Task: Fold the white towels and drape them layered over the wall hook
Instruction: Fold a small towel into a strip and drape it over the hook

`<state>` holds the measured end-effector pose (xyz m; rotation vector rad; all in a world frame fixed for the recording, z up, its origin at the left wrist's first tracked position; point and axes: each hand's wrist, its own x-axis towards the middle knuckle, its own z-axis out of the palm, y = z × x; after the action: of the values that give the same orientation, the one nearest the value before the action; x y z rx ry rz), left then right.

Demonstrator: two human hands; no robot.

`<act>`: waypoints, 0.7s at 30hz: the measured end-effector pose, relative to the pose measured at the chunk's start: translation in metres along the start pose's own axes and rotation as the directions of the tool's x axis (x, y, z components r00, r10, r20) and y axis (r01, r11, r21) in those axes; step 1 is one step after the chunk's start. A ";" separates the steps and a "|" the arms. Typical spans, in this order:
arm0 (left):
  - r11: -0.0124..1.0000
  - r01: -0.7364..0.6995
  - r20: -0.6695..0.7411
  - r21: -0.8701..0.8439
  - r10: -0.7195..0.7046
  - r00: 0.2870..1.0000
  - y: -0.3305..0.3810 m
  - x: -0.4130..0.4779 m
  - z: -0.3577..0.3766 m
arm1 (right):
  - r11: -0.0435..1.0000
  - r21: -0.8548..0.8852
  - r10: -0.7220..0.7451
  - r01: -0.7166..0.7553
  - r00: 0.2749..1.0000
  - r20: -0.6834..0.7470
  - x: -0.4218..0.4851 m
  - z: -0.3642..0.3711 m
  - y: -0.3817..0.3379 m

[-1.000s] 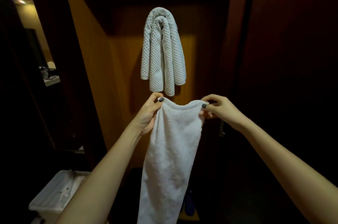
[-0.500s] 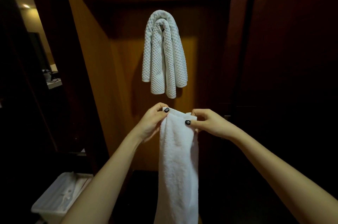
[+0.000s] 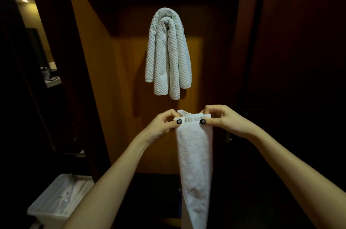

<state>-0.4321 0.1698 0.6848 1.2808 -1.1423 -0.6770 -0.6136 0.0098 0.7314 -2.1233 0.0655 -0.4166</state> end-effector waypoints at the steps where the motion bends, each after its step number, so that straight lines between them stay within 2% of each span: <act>1: 1.000 -0.014 -0.026 -0.015 0.014 1.000 0.001 0.002 0.002 | 1.000 -0.017 0.008 -0.008 1.000 -0.006 0.000 -0.004 -0.001; 4: 0.997 -0.072 -0.076 0.030 0.074 0.994 0.007 0.010 0.009 | 0.987 -0.161 0.019 -0.025 0.999 -0.035 -0.002 -0.015 -0.004; 9: 0.940 -0.168 -0.120 0.298 0.211 0.970 0.020 0.020 0.018 | 0.894 -0.443 0.015 -0.064 0.993 -0.113 -0.004 -0.027 -0.005; 11: 0.898 -0.198 -0.150 0.392 0.275 0.950 0.025 0.024 0.022 | 0.866 -0.490 0.023 -0.098 0.987 -0.158 -0.003 -0.028 -0.006; 16: 0.848 -0.275 -0.213 0.453 0.403 0.890 0.042 0.027 0.027 | 0.910 -0.407 -0.072 -0.075 0.939 -0.335 0.003 -0.020 -0.011; 19: 0.893 -0.286 -0.292 0.348 0.393 0.872 0.053 0.029 0.023 | 0.959 -0.282 -0.148 0.025 0.893 -0.426 0.010 -0.011 -0.018; 21: 0.948 -0.258 -0.331 0.185 0.308 0.892 0.058 0.028 0.019 | 0.980 -0.165 -0.173 0.108 0.869 -0.463 0.016 -0.008 -0.026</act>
<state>-0.4508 0.1498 0.7465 1.2546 -1.0559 -0.1396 -0.6038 0.0145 0.7611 -2.1163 0.2281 -1.0455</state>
